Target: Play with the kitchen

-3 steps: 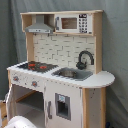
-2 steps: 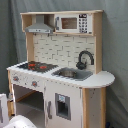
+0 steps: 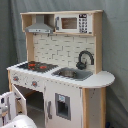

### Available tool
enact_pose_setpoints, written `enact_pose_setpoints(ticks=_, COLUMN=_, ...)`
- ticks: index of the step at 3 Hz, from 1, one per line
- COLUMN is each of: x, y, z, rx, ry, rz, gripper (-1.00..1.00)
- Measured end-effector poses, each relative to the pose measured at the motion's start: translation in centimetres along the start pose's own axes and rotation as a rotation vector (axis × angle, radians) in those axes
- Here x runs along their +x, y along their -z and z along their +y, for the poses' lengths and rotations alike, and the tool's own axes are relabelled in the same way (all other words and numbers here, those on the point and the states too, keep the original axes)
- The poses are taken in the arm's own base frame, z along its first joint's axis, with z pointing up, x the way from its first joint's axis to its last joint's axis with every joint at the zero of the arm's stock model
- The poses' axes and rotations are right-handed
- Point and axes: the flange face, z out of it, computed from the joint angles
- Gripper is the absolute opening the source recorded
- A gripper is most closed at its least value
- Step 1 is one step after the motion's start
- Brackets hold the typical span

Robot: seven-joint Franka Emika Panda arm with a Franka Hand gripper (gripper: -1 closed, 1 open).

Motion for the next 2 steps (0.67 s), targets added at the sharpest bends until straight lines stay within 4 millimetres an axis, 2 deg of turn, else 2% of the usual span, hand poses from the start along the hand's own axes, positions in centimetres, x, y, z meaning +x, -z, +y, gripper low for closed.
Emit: enact_pose_setpoints(ticks=2, x=0.0, y=-5.8, z=0.8, rx=0.023, ry=0.014, rz=-0.021, gripper=1.00)
